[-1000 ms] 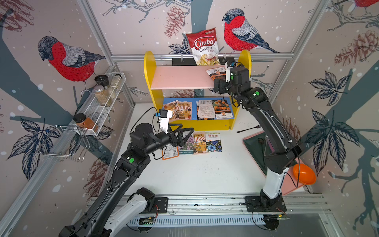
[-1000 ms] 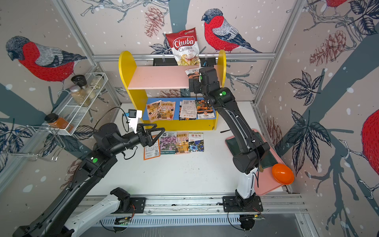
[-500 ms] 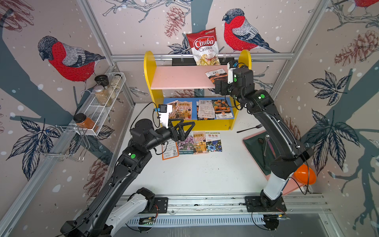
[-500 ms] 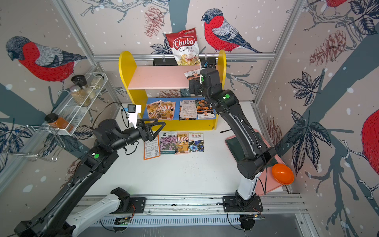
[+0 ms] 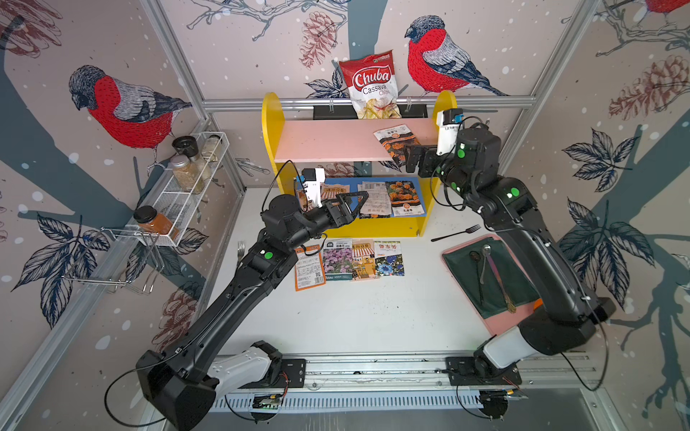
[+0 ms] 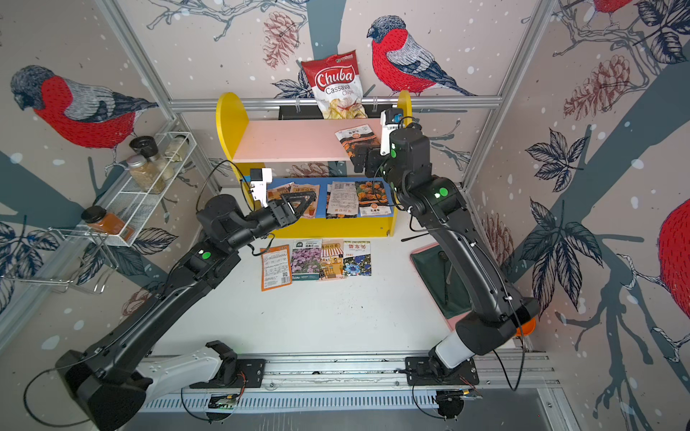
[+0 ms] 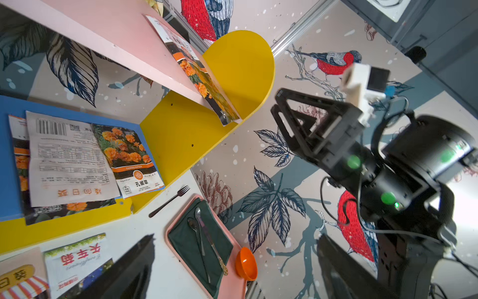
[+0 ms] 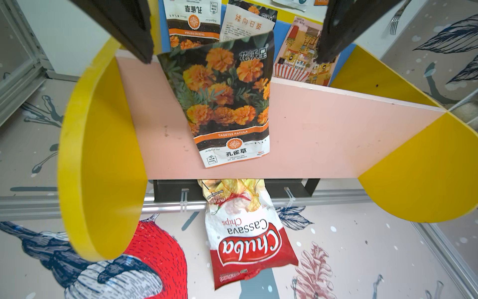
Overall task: Take the seed bag off the shelf
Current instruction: Pick up the seed packet from the shelf.
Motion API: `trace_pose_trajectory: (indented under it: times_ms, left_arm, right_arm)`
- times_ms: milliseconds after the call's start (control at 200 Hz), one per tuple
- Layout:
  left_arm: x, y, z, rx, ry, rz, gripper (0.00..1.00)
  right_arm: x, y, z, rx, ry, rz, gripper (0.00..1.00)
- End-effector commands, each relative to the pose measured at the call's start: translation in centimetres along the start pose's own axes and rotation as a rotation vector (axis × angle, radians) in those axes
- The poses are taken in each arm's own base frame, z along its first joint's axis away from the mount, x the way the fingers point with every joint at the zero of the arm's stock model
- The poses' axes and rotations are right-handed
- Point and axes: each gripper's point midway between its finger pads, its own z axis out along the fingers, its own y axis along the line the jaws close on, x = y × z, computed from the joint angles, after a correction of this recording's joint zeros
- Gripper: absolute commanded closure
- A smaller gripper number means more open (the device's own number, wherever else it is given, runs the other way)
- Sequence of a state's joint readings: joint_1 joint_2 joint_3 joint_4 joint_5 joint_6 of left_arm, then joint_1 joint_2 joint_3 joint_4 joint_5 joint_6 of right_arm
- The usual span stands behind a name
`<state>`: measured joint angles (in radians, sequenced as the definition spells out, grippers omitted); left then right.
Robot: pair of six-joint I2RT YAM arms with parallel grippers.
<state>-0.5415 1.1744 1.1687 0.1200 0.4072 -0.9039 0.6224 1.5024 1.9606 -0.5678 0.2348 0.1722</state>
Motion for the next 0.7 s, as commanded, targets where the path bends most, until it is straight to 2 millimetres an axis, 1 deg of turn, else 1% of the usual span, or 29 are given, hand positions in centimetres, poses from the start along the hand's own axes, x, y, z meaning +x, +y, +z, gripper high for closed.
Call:
trace_pose_trajectory:
  times_ms: [0, 55, 65, 150, 170, 185, 225, 345, 445, 505, 630, 690]
  left_arm:
    - [-1.6, -1.6, 1.4, 0.059, -0.048, -0.062, 0.03]
    - [-1.8, -1.6, 2.5, 0.060, -0.048, -0.072, 0.04]
    - [-1.8, -1.6, 2.7, 0.062, -0.048, -0.075, 0.04]
    - [-2.3, -1.8, 4.3, 0.086, -0.044, -0.093, 0.05]
    - [-2.4, -1.8, 4.7, 0.089, -0.042, -0.099, 0.05]
    - [-2.5, -1.8, 5.0, 0.090, -0.042, -0.103, 0.05]
    - [-2.7, -1.8, 5.7, 0.099, -0.038, -0.108, 0.06]
    - [-2.9, -1.2, 7.9, 0.122, -0.036, -0.164, 0.07]
    - [-2.9, -1.4, 9.4, 0.161, -0.023, -0.204, 0.10]
    - [-2.8, -1.3, 10.4, 0.160, -0.017, -0.211, 0.11]
    - [-2.8, -1.4, 12.0, 0.167, -0.008, -0.231, 0.14]
    - [-3.0, -1.2, 12.6, 0.170, -0.011, -0.245, 0.16]
  right_arm:
    - [-0.5, 0.6, -1.9, -0.071, -0.056, 0.049, 0.00]
    - [0.1, 0.3, -2.9, -0.084, -0.056, 0.066, 0.00]
    - [-0.1, 0.2, -3.3, -0.086, -0.065, 0.069, 0.00]
    - [1.0, -0.2, -4.9, -0.102, -0.062, 0.090, 0.00]
    - [1.5, -0.2, -4.8, -0.105, -0.052, 0.095, 0.00]
    - [1.2, -0.2, -5.8, -0.114, -0.070, 0.102, 0.00]
    - [1.4, -0.4, -6.8, -0.119, -0.080, 0.114, 0.00]
    - [2.8, -1.1, -8.7, -0.124, -0.082, 0.145, 0.00]
    - [4.4, -1.5, -10.1, -0.135, -0.085, 0.159, 0.00]
    - [5.1, -1.4, -10.7, -0.161, -0.088, 0.165, 0.00]
    - [6.6, -0.4, -12.0, -0.244, -0.070, 0.187, 0.00]
    - [6.8, 0.0, -12.7, -0.279, -0.073, 0.196, 0.00]
